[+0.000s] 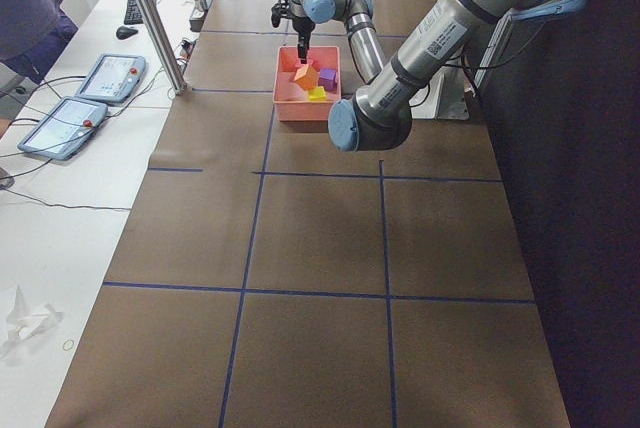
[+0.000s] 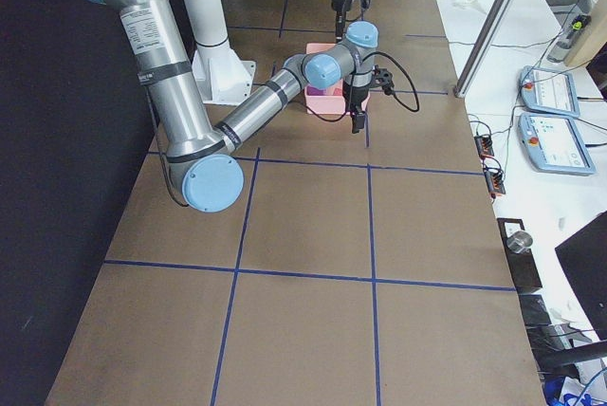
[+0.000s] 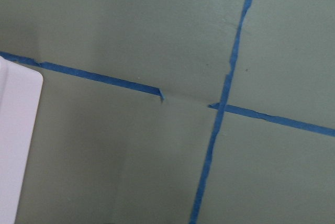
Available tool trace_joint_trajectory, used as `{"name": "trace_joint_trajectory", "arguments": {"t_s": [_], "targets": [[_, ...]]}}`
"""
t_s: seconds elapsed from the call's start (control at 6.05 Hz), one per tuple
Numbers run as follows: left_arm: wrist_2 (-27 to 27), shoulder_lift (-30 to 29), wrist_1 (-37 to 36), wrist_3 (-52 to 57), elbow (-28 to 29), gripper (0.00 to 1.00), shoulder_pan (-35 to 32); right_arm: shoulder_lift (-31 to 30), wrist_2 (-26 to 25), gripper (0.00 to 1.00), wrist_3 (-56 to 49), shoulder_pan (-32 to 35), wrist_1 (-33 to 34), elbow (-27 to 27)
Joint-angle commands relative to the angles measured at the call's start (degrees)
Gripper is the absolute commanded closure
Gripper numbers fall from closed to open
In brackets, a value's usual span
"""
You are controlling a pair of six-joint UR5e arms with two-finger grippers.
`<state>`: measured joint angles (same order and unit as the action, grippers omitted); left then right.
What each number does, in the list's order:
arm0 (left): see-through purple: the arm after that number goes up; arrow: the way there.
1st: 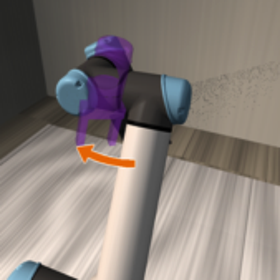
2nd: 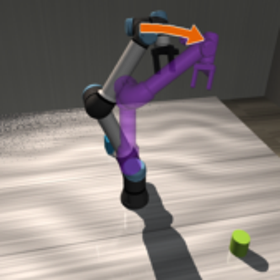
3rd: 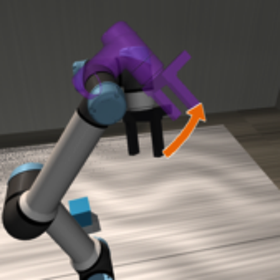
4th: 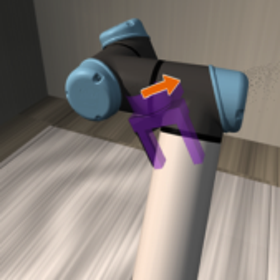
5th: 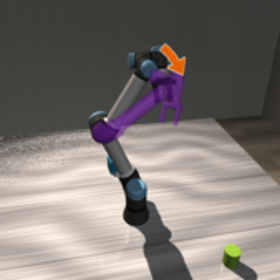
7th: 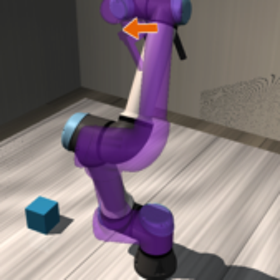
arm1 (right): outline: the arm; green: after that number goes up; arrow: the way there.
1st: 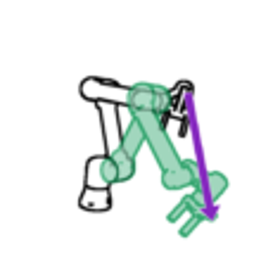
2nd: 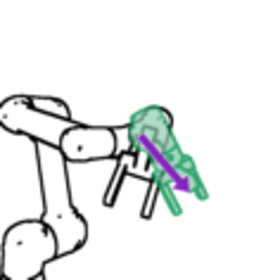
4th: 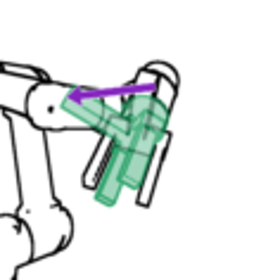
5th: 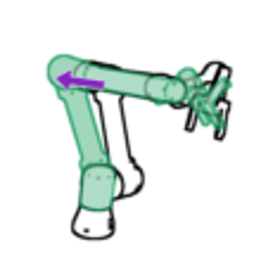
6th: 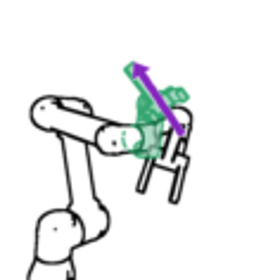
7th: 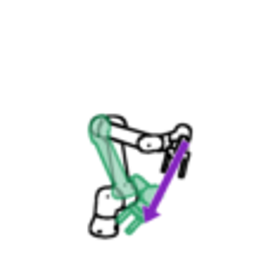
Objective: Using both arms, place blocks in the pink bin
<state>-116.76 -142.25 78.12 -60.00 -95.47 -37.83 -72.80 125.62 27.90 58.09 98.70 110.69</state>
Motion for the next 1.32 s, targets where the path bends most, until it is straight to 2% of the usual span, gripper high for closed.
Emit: {"name": "trace_joint_trajectory", "arguments": {"t_s": [0.0, 0.17, 0.33, 0.5, 0.83, 1.16], "targets": [[-0.6, 6.4, -0.4, 10.3, -5.5, 0.00, -2.6, -5.5, 3.0, 0.00, -11.1, 6.5, 0.1, 0.4], [-2.5, 14.4, -0.4, 19.5, -10.6, 0.00, -6.4, -9.1, 3.9, 0.00, -18.6, 10.4, 0.1, 0.3], [-5.5, 20.7, -0.3, 31.5, -12.8, 0.00, -12.1, -13.3, 5.4, 0.00, -25.9, 14.6, 0.0, 0.4], [-8.7, 25.7, -0.5, 43.4, -12.7, 0.00, -19.2, -18.4, 5.4, 0.00, -34.0, 18.7, 0.0, 0.8], [-15.3, 36.8, -0.4, 59.4, -10.9, 0.00, -35.0, -25.2, 7.2, 0.00, -42.8, 26.9, 0.1, 0.3], [-15.8, 46.8, 0.2, 70.2, -7.6, 0.00, -44.8, -30.2, 7.3, 0.01, -43.2, 32.2, 0.1, -0.5]]}}
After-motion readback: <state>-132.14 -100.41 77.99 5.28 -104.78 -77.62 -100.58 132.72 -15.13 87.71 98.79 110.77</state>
